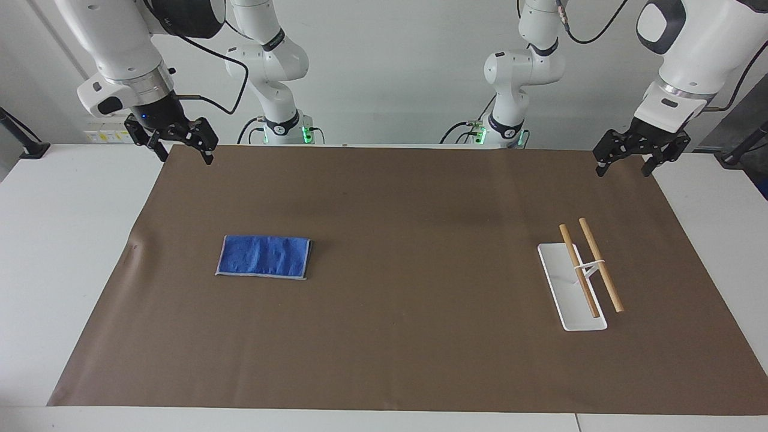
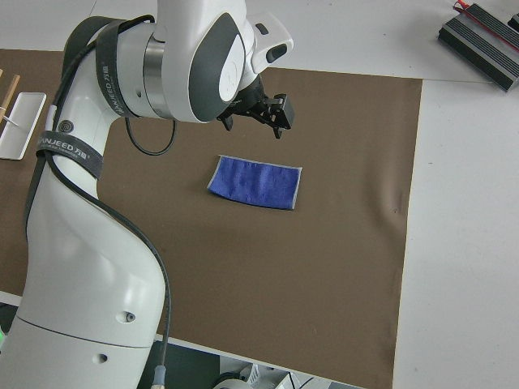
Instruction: Right arm passes towel to left arm to hang
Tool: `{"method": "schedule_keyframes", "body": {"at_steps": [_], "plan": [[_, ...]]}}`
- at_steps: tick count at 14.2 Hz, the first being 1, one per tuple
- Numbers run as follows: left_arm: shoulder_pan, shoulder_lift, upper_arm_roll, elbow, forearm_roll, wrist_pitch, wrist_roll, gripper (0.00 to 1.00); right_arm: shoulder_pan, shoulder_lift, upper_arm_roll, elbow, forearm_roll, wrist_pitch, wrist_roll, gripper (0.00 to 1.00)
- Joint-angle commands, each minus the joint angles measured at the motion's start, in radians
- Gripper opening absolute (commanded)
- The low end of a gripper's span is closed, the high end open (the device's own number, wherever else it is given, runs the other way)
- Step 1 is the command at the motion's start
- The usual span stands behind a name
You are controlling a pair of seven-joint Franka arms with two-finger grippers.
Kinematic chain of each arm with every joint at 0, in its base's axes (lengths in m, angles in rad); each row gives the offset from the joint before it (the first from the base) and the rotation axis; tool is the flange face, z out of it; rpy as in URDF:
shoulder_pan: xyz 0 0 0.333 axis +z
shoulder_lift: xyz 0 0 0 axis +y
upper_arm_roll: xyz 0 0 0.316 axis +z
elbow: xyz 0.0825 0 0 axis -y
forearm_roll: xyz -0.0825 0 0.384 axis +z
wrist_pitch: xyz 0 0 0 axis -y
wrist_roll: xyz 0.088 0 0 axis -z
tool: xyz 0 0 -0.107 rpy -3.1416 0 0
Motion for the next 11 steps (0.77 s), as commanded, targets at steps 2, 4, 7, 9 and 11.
{"method": "schedule_keyframes", "body": {"at_steps": [2, 4, 7, 9, 11], "plan": [[0.009, -0.025, -0.006, -0.024, 0.007, -0.008, -0.011, 1.00, -0.010, -0.022, 0.004, -0.022, 0.009, -0.001, 0.007, 1.00], [0.009, -0.025, -0.008, -0.024, 0.007, -0.008, -0.011, 1.00, -0.011, -0.024, 0.004, -0.028, 0.010, 0.000, 0.011, 1.00], [0.009, -0.025, -0.006, -0.024, 0.007, -0.008, -0.011, 1.00, -0.010, -0.027, 0.004, -0.033, 0.010, 0.003, 0.011, 1.00], [0.009, -0.025, -0.006, -0.024, 0.007, -0.008, -0.011, 1.00, -0.010, -0.027, 0.004, -0.034, 0.010, 0.005, 0.011, 1.00], [0.009, -0.025, -0.006, -0.024, 0.007, -0.008, -0.011, 1.00, -0.010, -0.027, 0.004, -0.036, 0.009, 0.006, 0.011, 1.00]]}}
